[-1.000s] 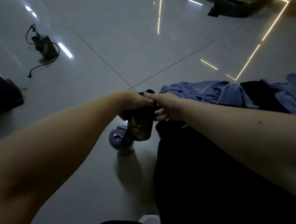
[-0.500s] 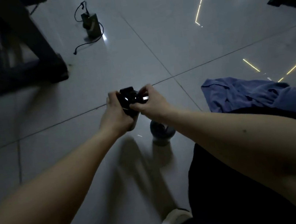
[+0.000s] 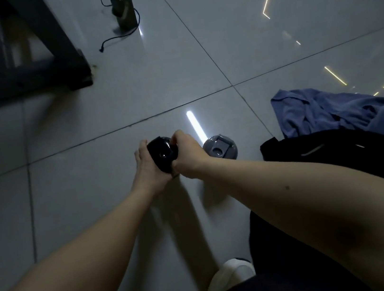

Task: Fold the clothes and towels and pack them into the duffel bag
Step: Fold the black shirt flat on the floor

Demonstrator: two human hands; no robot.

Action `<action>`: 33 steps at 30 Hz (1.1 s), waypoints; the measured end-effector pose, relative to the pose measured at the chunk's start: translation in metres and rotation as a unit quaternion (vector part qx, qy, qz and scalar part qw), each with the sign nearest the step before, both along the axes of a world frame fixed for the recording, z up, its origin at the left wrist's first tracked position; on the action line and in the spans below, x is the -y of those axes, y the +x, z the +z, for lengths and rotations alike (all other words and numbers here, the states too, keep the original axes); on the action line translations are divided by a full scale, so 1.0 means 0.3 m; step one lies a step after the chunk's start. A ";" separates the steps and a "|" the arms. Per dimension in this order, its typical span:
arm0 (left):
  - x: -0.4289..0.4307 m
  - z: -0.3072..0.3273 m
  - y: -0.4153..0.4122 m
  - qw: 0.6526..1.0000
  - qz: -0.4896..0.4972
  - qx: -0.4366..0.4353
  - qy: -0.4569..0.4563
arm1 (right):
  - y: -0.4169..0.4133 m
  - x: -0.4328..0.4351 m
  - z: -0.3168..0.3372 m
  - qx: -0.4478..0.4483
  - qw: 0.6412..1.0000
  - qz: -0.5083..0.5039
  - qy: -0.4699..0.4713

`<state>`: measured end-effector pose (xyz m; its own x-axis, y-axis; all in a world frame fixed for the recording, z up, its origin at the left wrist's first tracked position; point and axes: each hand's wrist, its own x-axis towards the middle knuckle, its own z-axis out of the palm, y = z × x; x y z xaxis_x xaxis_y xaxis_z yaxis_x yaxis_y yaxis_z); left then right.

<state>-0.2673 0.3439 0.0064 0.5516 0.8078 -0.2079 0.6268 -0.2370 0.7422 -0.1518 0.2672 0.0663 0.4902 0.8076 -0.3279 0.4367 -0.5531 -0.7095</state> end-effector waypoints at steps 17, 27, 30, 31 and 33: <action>0.314 0.480 0.318 0.866 -0.331 0.135 0.351 | 0.291 0.475 0.297 0.114 0.989 -0.082 0.037; 0.756 0.089 0.424 0.658 -0.734 -0.093 0.141 | 0.343 1.170 -0.052 0.031 0.980 -0.170 -0.101; 0.846 -0.013 0.381 0.576 -0.784 -0.173 0.152 | 0.302 1.281 -0.148 0.005 0.980 -0.150 -0.131; 0.869 -0.037 0.366 0.544 -0.800 -0.194 0.161 | 0.286 1.317 -0.173 0.005 0.981 -0.136 -0.140; 0.903 -0.076 0.334 0.485 -0.826 -0.218 0.186 | 0.260 1.389 -0.210 -0.002 0.982 -0.106 -0.159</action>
